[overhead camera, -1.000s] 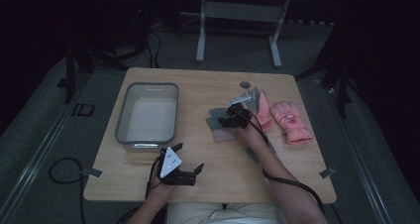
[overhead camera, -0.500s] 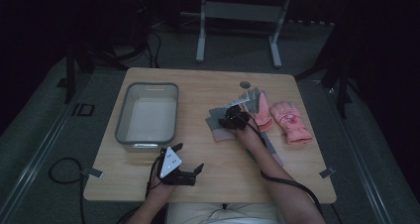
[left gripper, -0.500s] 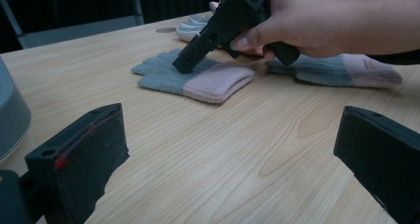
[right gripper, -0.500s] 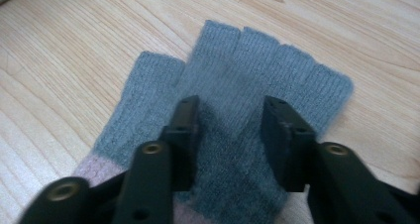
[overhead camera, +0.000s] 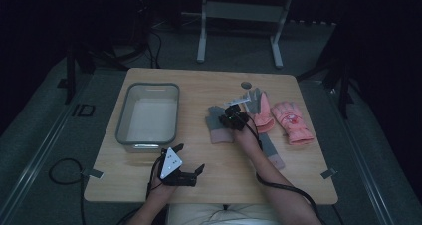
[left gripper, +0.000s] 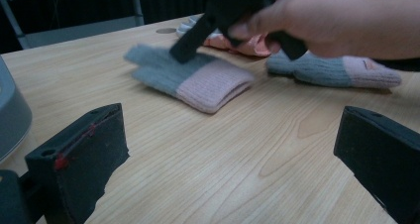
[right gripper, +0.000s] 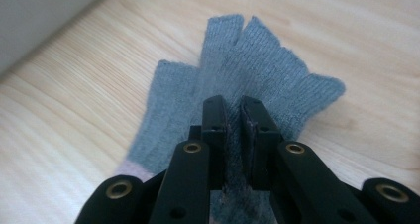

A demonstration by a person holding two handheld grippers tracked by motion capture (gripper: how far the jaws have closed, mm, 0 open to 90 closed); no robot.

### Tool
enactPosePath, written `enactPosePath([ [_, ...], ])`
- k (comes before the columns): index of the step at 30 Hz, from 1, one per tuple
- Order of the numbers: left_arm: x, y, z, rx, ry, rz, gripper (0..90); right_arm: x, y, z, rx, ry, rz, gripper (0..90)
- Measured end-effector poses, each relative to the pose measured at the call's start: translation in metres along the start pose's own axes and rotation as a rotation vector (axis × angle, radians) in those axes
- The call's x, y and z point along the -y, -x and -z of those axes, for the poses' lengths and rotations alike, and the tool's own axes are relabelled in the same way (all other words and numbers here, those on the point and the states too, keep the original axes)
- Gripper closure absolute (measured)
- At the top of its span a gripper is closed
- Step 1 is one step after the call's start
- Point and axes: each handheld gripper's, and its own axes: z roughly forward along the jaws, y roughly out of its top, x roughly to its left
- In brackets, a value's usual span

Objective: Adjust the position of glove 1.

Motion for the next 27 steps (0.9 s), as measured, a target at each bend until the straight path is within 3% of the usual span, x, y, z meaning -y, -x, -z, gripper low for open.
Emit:
enactPosePath([
  [7, 0.000, 0.000, 0.000, -0.003, 0.001, -0.004, 0.0, -0.013, -0.017, 0.043, 0.008, 0.082, -0.018, 82.2],
  [13, 0.000, 0.001, 0.000, -0.004, -0.002, -0.006, 0.0, -0.012, -0.037, 0.081, 0.014, 0.149, -0.031, 82.2],
  [19, 0.000, 0.001, 0.000, -0.005, -0.002, -0.007, 0.0, 0.000, -0.051, 0.101, 0.015, 0.184, -0.048, 82.3],
  [22, 0.000, 0.001, 0.000, -0.006, 0.000, -0.005, 0.0, 0.016, -0.061, 0.110, 0.002, 0.191, -0.068, 82.3],
  [27, 0.000, 0.001, 0.000, -0.007, -0.001, -0.009, 0.0, 0.043, -0.070, 0.107, -0.018, 0.153, -0.095, 82.3],
])
